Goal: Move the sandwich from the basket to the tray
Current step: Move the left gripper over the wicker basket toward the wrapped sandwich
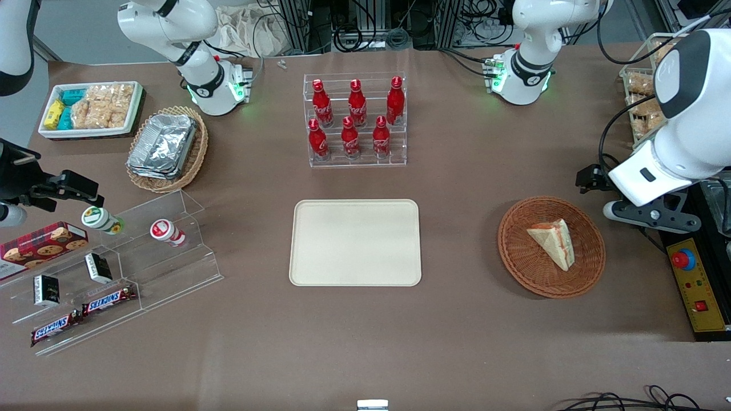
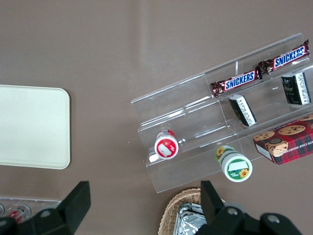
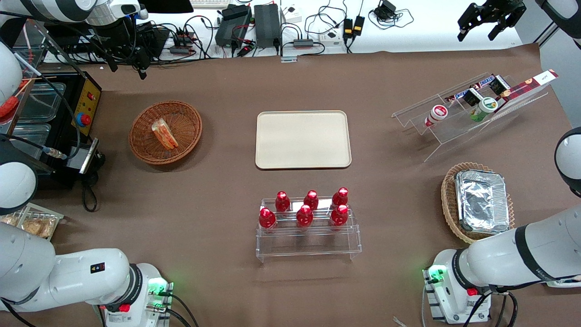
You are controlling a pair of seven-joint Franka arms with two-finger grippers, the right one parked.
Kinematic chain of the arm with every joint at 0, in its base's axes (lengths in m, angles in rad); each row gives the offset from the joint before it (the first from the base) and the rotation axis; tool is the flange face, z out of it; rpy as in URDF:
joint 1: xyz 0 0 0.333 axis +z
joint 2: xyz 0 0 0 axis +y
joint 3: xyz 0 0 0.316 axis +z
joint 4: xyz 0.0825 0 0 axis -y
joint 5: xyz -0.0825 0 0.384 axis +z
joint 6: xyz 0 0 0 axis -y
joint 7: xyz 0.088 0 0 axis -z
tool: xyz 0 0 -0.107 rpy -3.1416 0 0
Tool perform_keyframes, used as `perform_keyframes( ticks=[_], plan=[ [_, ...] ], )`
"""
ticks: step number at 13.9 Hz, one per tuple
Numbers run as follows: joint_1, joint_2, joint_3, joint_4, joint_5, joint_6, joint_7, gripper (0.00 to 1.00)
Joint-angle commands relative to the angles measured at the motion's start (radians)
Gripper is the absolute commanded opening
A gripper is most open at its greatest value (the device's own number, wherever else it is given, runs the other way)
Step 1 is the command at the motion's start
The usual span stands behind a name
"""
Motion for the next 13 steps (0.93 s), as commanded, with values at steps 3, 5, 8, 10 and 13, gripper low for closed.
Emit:
perform_keyframes(
  ticks=[3,5,8,10,13],
  plan=[
    [0.000,0.031,-0.001,0.038,0.005,-0.015,0.004,1.00],
    [-0.003,0.061,-0.002,0.078,0.014,-0.019,-0.031,1.00],
    [0.002,0.067,0.001,0.066,0.016,-0.018,-0.071,1.00],
    [0.003,0.067,0.001,0.047,0.007,-0.007,-0.129,1.00],
    [0.006,0.052,0.007,-0.037,0.007,0.065,-0.192,1.00]
  ],
)
